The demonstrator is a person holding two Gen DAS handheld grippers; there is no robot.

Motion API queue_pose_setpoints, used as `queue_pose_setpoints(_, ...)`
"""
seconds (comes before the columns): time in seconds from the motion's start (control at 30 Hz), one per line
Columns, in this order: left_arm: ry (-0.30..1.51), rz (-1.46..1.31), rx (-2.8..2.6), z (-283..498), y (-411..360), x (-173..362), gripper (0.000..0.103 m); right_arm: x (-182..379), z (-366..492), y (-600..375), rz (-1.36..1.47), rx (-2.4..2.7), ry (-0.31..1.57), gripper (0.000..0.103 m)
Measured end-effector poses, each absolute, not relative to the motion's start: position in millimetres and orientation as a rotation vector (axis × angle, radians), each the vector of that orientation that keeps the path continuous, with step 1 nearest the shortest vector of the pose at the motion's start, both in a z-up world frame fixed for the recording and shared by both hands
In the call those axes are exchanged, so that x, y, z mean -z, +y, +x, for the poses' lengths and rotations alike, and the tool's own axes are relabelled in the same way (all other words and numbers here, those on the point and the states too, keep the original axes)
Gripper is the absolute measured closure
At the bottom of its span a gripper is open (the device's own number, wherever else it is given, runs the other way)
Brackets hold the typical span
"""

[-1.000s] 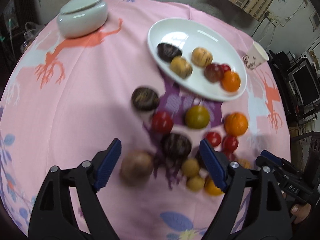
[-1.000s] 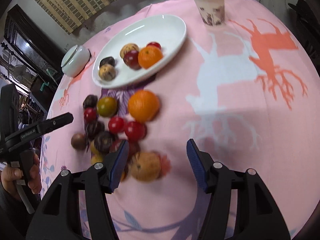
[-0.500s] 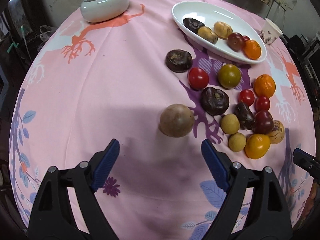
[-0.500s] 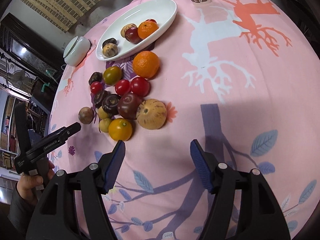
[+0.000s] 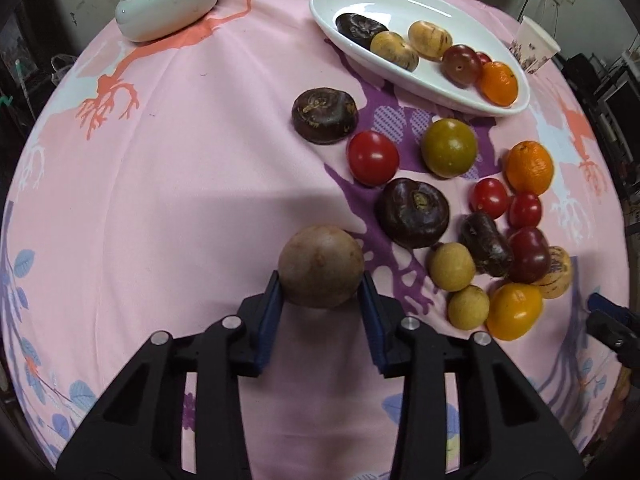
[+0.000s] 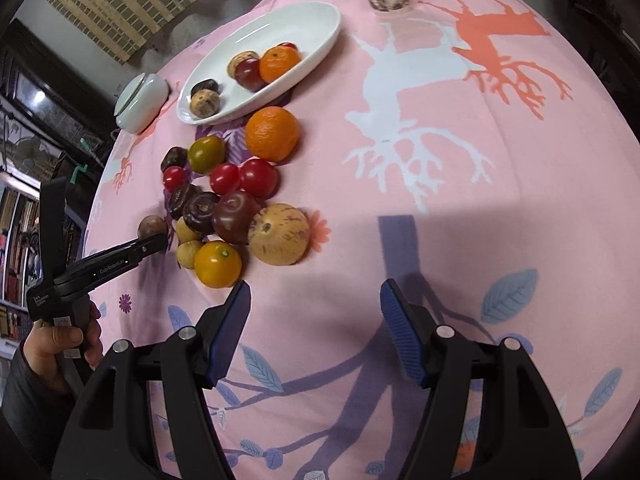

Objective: Organize fruits
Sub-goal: 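Grasp the brown round fruit with the left tool while the right tool grasps the striped tan pepino, then place the brown fruit on the plate with the left tool while the right tool places the pepino there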

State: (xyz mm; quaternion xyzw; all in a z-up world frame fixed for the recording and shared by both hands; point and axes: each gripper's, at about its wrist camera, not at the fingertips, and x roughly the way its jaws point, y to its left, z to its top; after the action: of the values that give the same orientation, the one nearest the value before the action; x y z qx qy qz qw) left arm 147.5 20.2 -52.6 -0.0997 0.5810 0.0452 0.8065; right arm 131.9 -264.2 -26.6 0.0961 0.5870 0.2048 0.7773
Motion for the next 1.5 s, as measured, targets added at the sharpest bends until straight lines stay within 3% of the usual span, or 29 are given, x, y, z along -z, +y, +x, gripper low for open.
queue_pose_setpoints(0.27, 1.249, -0.268, -0.086, 133.1, 23.5, 56.7, 0.065, 33.2, 140.9, -215.0, -0.145, -0.451, 1.148, 0.035)
queue_pose_setpoints(0.4, 1.249, -0.286, -0.081, 134.0, 27.7, 56.6, 0.064, 47.3, 152.3, -203.9, -0.203, -0.482, 1.176, 0.035)
queue_pose_setpoints(0.43, 1.248, -0.287, -0.080, 134.2, 27.5, 56.7, 0.064, 49.2, 154.4, -202.7, -0.207, -0.485, 1.179, 0.037)
queue_pose_setpoints(0.53, 1.248, -0.288, -0.076, 133.7, 29.3, 56.1, 0.064, 52.2, 160.2, -197.9, -0.179, -0.537, 1.196, 0.061)
queue_pose_setpoints(0.83, 1.240, -0.317, -0.068, 132.4, 31.6, 45.9, 0.065, 38.4, 157.9, -217.0, -0.049, -0.533, 1.218, 0.061)
queue_pose_setpoints(1.03, 1.170, -0.317, -0.025, 135.1, 27.9, 10.5, 0.065, 16.3, 160.0, -240.4, 0.039, -0.519, 1.192, 0.061)
queue_pose_setpoints(1.5, 1.039, -0.255, 0.064, 217.2, 14.3, -49.6, 0.065, -38.6, 236.3, -224.9, 0.088, -0.545, 0.987, 0.061)
